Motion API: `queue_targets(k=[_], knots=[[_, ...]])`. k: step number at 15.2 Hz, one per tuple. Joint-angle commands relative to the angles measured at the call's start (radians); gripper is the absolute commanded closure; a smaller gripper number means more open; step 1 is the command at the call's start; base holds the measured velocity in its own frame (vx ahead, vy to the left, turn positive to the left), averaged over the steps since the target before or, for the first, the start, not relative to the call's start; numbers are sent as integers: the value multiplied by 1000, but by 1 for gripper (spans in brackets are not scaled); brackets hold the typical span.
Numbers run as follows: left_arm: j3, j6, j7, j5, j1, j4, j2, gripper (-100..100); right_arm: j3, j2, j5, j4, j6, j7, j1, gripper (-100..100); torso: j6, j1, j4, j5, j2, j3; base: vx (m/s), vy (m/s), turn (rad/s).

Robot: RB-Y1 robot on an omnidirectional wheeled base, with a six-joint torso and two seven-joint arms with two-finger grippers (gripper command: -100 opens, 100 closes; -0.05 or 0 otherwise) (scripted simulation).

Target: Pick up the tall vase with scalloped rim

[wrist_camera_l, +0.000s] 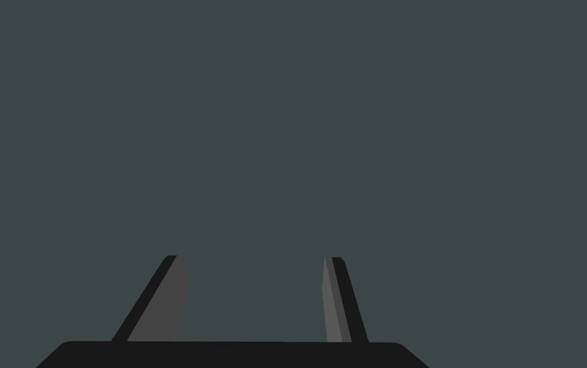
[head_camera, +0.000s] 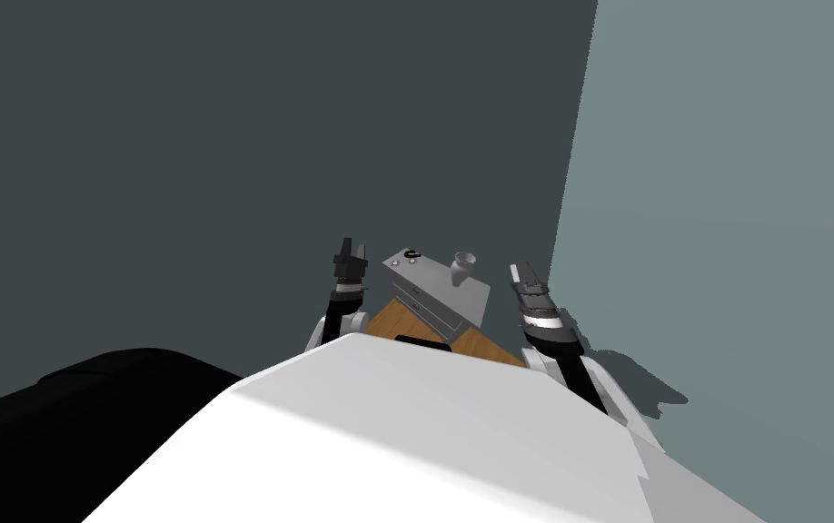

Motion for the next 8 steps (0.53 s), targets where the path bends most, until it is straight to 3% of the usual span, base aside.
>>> queue_targets(k=[1,3,4,6,7,8], knots=[[0,0,0,0,0,0,0,0,-7,-50,13,45,2,-1,1,-100,0,0,0,0,0,0,23,52,49],[0,0,0,0,0,0,0,0,-7,-85,13,45,2,-1,1,-100,0,1,0,0,0,0,21,50,19],[0,0,0,0,0,0,0,0,-11,-114,24,79,4,-3,4,-100,0,1,0,0,0,0,23,50,37],[0,0,0,0,0,0,0,0,-11,-145,24,79,4,-3,4,-100,0,1,0,0,0,0,18,43,27],[0,0,0,0,0,0,0,0,-16,-175,35,115,5,-4,7,-100,0,0,0,0,0,0,20,47,38],[0,0,0,0,0,0,0,0,-16,-196,35,115,5,-4,7,-100,0,0,0,0,0,0,19,53,42]])
